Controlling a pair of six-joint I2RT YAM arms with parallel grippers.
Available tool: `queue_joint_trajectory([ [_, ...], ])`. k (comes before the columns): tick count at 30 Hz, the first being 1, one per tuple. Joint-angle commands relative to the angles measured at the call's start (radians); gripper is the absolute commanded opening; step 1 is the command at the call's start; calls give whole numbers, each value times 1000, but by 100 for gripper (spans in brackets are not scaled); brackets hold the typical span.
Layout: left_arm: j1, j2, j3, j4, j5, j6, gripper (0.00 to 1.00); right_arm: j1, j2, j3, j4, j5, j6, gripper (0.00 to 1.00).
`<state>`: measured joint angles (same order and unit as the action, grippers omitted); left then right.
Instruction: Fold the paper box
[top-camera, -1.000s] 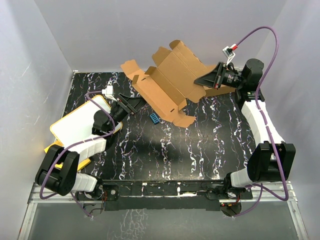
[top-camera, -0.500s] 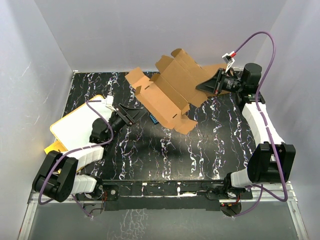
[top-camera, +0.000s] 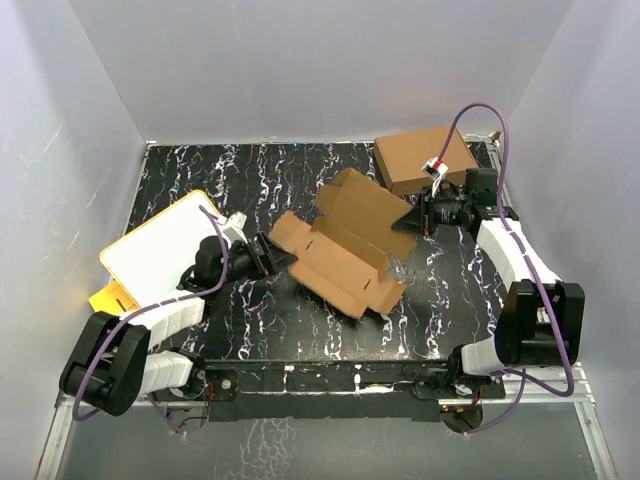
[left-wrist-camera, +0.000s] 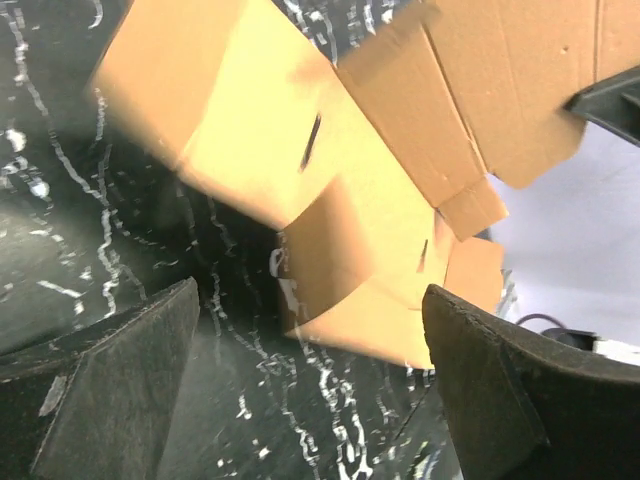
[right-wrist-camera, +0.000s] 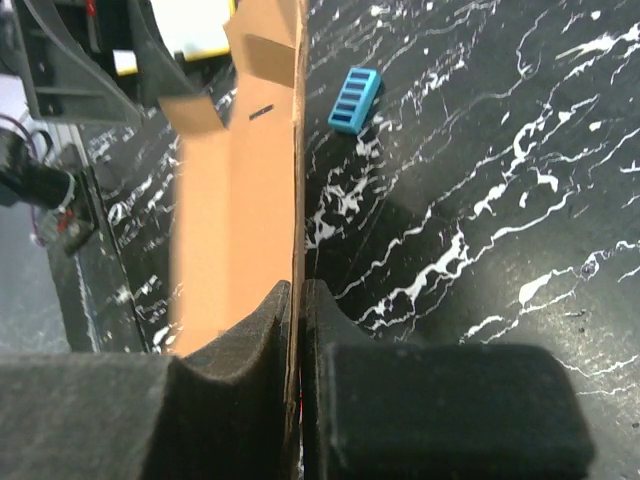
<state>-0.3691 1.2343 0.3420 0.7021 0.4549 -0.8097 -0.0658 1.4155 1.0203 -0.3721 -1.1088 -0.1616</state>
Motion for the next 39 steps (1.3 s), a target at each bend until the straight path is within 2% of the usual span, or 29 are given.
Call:
queue_joint_trajectory([
  [1,4,-76,82,-266,-56,179,90,1,6,-18,-50,-8,-224,8],
  [5,3,-90,95,-296,-58,196,90,0,13,6,-118,-54,-316,8],
  [7,4,-81,83,-268,-19,173,84,0,9,9,-138,-80,-334,8],
  [9,3,-67,77,-263,32,138,73,0,-3,4,-137,-92,-337,8],
  [13,-3,-54,72,-325,33,29,40,0,-8,-20,-97,-67,-295,8],
  [17,-77,-42,80,-456,-61,-2,29,0,-3,-34,-67,-16,-257,8],
  [24,-163,-28,26,-488,-106,16,8,0,4,-53,-30,31,-212,8],
  [27,-203,32,22,-465,-133,6,6,0,10,-56,-28,32,-209,8],
  [30,-223,64,30,-367,-112,-8,7,1,11,-65,-26,30,-207,8],
  [35,-232,42,65,-227,-28,-51,12,0,18,-69,-25,38,-207,8],
  [39,-233,76,101,-193,-60,-81,17,1,23,-69,-25,36,-208,8],
])
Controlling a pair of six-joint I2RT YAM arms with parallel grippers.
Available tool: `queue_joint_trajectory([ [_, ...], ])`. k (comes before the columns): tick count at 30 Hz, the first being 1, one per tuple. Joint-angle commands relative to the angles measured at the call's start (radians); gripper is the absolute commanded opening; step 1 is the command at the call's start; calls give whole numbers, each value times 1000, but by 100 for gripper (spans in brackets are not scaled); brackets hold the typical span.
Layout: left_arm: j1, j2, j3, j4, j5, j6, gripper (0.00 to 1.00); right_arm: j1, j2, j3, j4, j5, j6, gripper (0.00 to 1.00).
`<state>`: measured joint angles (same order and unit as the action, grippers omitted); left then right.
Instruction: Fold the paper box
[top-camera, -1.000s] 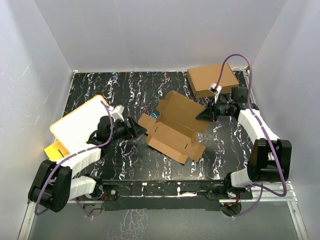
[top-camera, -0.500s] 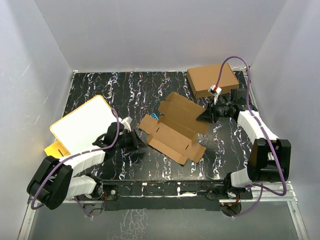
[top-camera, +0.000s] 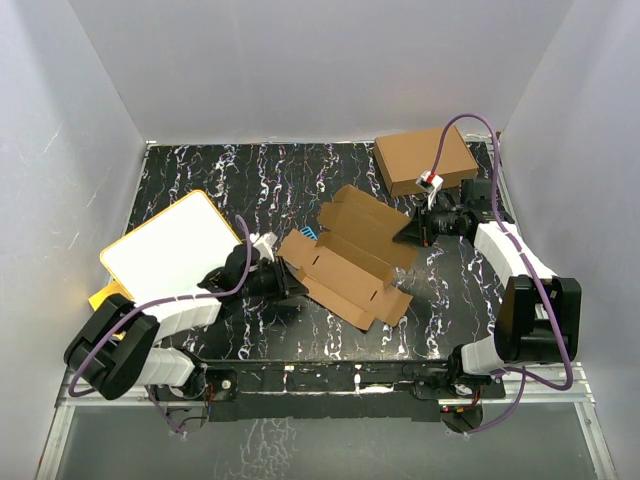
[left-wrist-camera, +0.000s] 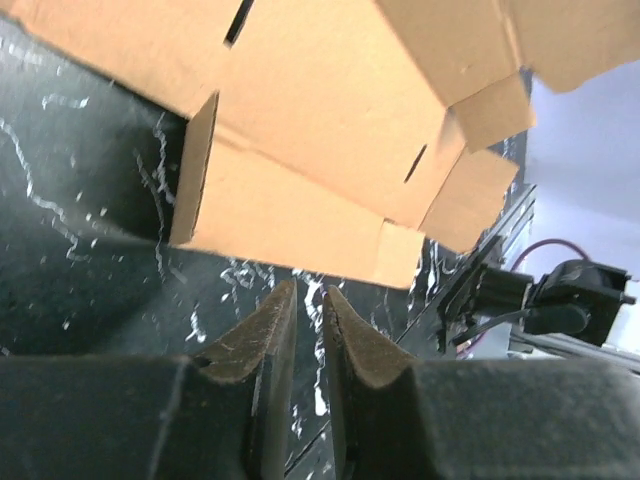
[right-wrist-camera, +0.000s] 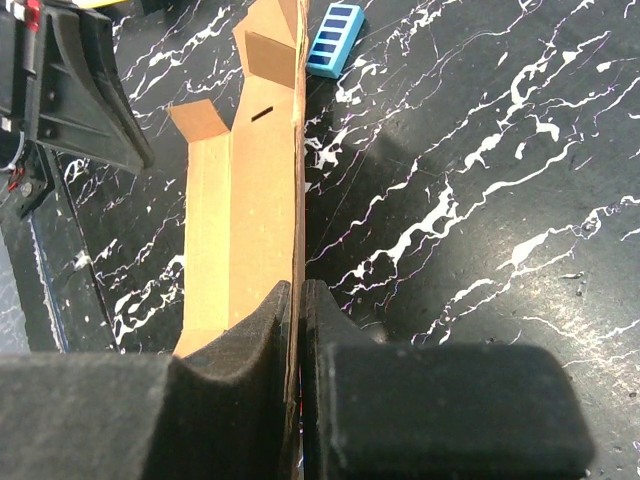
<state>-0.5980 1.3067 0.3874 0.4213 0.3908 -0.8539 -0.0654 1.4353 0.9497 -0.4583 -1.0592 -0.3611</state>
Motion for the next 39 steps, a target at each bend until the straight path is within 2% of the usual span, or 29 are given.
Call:
queue_joint_trajectory([
  [1,-4,22,69,56,-32,-37,17,0,4,1,60,-13,-8,8],
  [7,4,133,152,-134,-290,15,14,1,-2,-3,57,-4,-12,8],
  [12,14,206,181,-221,-376,64,13,0,6,0,53,-3,-16,8],
  [15,16,206,168,-210,-391,65,13,0,9,0,50,-3,-18,8],
  [19,17,168,185,-219,-372,88,14,-1,16,0,45,-7,-23,8],
  [23,17,55,207,-168,-259,136,18,0,16,0,44,-17,-25,8],
  [24,18,29,207,-126,-222,142,21,0,16,0,43,-19,-24,8],
  [26,18,12,208,-33,-153,137,33,0,18,1,45,-23,-24,8],
  [28,18,51,240,36,-86,127,39,-1,20,1,43,-23,-24,8],
  [30,18,150,319,61,-31,125,37,-1,20,-1,43,-23,-23,8],
  [33,17,293,418,113,33,103,28,0,18,-2,43,-22,-24,8],
  [35,17,359,467,111,23,101,24,-1,18,-3,43,-22,-24,8],
  [39,22,444,565,5,-40,155,22,0,20,-2,43,-25,-25,8],
])
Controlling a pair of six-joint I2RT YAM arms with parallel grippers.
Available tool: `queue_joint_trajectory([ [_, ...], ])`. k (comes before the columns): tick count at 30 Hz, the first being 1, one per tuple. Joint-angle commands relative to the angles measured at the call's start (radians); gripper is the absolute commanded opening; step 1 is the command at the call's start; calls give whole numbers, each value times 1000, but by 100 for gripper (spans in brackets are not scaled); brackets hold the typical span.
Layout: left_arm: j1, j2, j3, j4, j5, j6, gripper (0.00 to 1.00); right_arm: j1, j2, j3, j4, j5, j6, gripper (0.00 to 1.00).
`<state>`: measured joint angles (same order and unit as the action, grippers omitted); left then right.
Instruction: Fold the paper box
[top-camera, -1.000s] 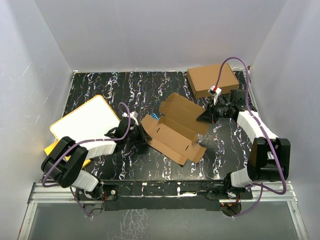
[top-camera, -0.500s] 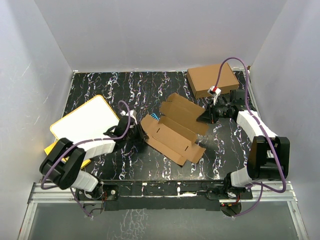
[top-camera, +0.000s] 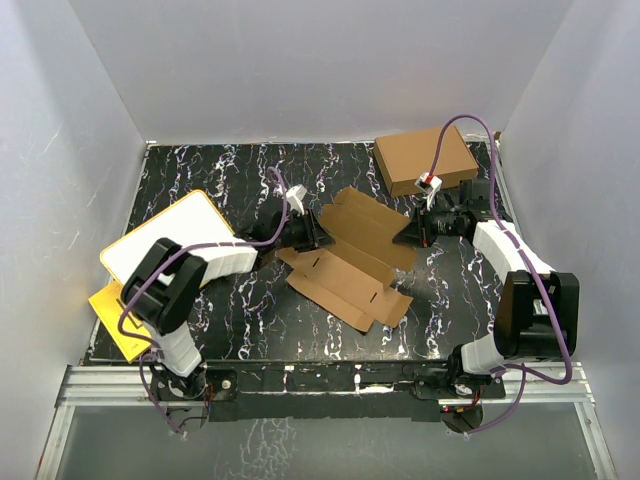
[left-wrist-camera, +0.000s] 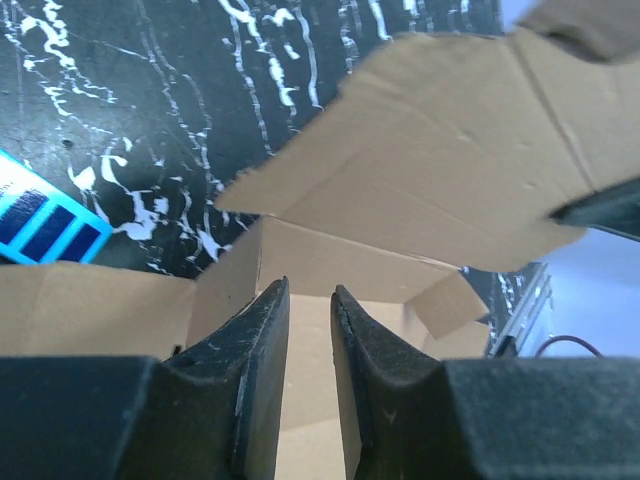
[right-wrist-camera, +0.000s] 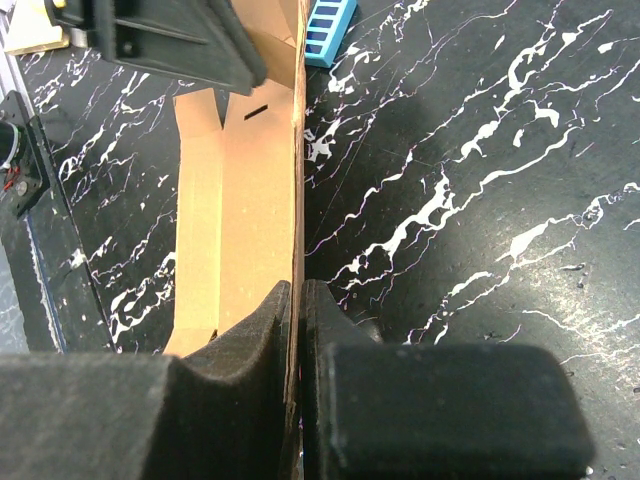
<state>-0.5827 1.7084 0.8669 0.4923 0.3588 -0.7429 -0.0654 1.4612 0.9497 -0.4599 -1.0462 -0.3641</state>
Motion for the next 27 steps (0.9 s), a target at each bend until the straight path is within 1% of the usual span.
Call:
queue_joint_trajectory([
  [1,12,60,104,-95,-26,51,21,1,-6,-2,43,-40,-22,8],
  [3,27,86,125,-140,-63,68,20,2,-3,-2,41,-40,-25,8],
  [7,61,102,126,-148,-96,84,19,2,0,-1,39,-41,-30,8],
  [12,76,149,167,-164,-86,109,19,5,9,1,33,-43,-32,8],
  [19,78,170,173,-94,-20,112,19,7,13,3,32,-47,-31,8],
  [22,79,139,152,-80,-9,116,20,7,12,3,39,-35,-23,8],
  [27,78,-52,55,-113,-15,131,24,6,5,4,60,-12,12,8],
])
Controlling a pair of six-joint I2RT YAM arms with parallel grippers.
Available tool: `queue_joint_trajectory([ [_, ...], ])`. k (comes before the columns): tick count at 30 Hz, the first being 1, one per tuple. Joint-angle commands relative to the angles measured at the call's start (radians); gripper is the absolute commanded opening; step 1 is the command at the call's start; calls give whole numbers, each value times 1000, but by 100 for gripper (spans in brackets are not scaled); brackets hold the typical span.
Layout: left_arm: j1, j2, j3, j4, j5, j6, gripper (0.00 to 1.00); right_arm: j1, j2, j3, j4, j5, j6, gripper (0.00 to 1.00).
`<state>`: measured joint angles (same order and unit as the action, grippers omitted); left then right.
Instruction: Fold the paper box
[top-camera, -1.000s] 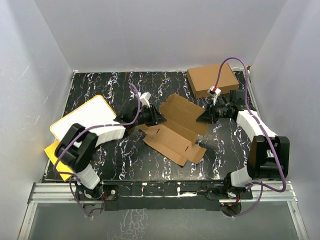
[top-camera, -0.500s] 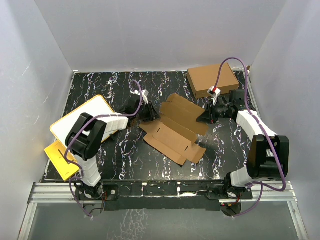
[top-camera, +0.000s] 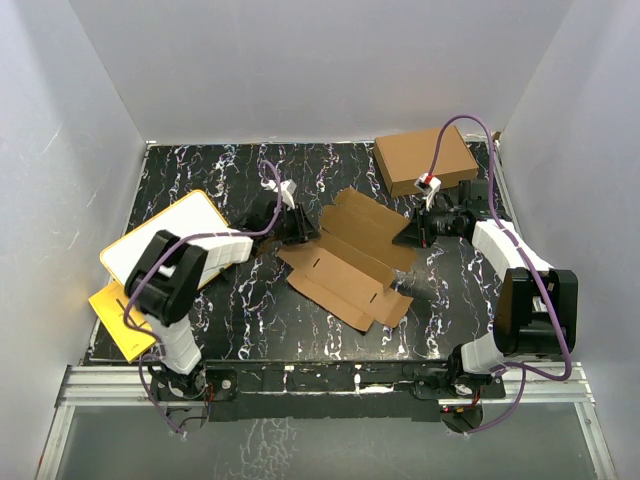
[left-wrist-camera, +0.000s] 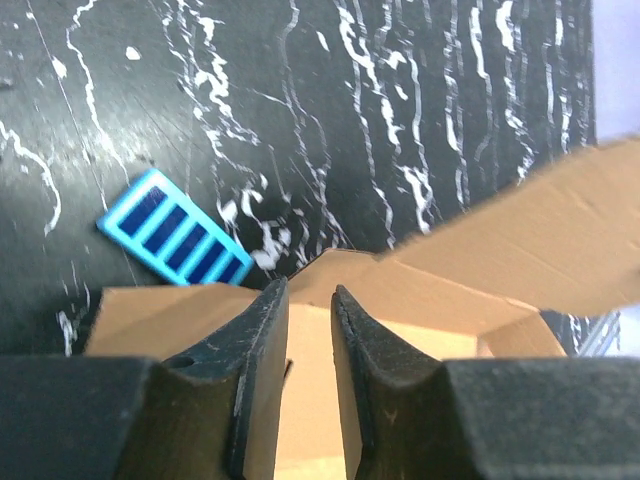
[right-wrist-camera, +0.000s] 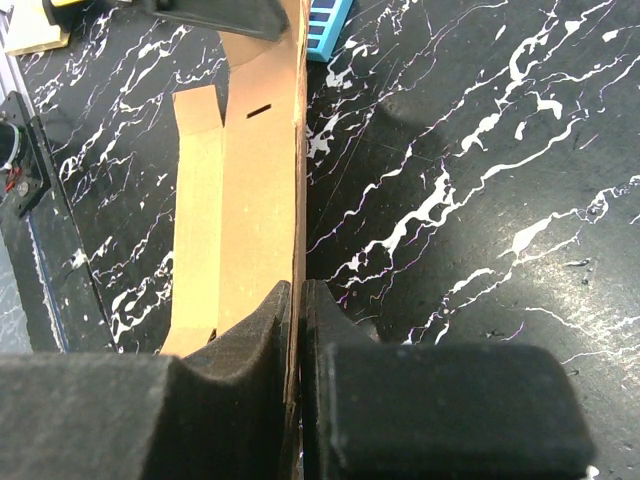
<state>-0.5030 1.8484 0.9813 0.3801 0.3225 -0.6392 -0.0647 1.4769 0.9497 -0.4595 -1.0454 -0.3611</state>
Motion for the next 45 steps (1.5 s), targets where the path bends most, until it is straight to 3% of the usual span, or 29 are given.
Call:
queue_joint_trajectory([
  [1,-1,-240,-86,-15,22,31,25,5,-13,7,62,-10,12,8],
  [8,0,-548,-298,-159,62,10,29,2,-40,21,66,3,16,8],
  [15,-3,-674,-479,-331,133,-102,32,1,-59,31,67,14,12,8],
  [19,-9,-685,-591,-234,154,-195,39,0,-56,28,69,4,13,8],
  [25,-25,-584,-666,32,172,-305,43,1,-55,16,75,-8,17,8],
  [34,-66,-428,-702,301,45,-469,52,0,-48,9,77,-36,26,8],
  [45,-122,-306,-723,480,-73,-557,54,2,-34,-20,83,12,22,8],
])
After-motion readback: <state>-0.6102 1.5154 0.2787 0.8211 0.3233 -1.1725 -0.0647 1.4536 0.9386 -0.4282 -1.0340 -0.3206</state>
